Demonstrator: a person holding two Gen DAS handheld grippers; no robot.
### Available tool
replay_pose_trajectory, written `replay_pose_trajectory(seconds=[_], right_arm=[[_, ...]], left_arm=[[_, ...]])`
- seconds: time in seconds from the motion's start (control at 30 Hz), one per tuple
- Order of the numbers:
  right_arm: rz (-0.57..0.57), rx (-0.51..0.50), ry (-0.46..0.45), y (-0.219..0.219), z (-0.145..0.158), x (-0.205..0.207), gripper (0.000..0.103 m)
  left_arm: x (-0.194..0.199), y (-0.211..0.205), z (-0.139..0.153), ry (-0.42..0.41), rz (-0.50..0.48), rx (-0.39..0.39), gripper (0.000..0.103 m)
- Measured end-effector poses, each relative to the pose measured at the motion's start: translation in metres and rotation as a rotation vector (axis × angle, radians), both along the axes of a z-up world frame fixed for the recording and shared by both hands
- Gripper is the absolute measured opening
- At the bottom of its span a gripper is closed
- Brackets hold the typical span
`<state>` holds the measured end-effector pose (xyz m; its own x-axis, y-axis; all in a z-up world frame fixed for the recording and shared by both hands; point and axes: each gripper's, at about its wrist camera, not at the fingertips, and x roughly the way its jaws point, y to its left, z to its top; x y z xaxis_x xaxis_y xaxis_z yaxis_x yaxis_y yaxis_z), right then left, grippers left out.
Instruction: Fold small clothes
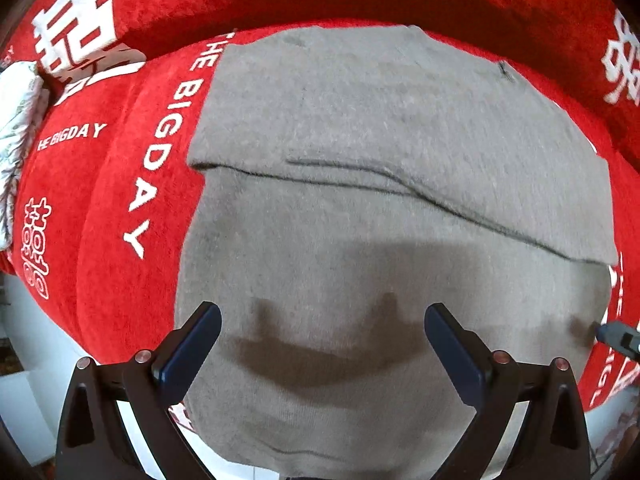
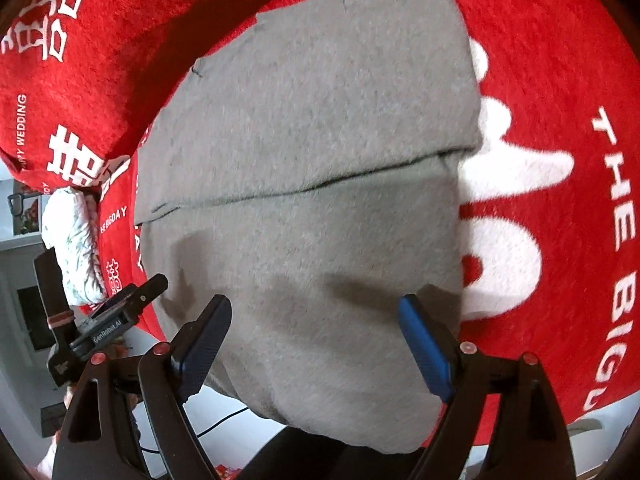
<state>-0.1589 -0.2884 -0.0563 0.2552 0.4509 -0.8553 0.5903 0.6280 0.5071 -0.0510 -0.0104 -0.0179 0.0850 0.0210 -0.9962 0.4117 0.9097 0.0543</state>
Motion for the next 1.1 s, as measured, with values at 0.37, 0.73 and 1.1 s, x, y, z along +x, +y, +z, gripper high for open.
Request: replay_pose_trajectory(seconds=[0.37,0.73,1.1], right_arm=[[-0.059,0.034,0.019,0.041,-0.003,-0.023,0.088],[-0.12,0.025,-0.016,0.079,0.005,-0.054,0.088],[-0.156,0.065,0.033,0.091,-0.015,-0.109,0.088]], left_arm=[[-0.026,0.033,-0.005,0.036,-0.022,-0.039,0.102],[-0.056,0.081,0.0,0.035,-0.068,-0.049,0.102],[-0.081,0.127,-0.014,0.076,-0.085,-0.07,0.102]])
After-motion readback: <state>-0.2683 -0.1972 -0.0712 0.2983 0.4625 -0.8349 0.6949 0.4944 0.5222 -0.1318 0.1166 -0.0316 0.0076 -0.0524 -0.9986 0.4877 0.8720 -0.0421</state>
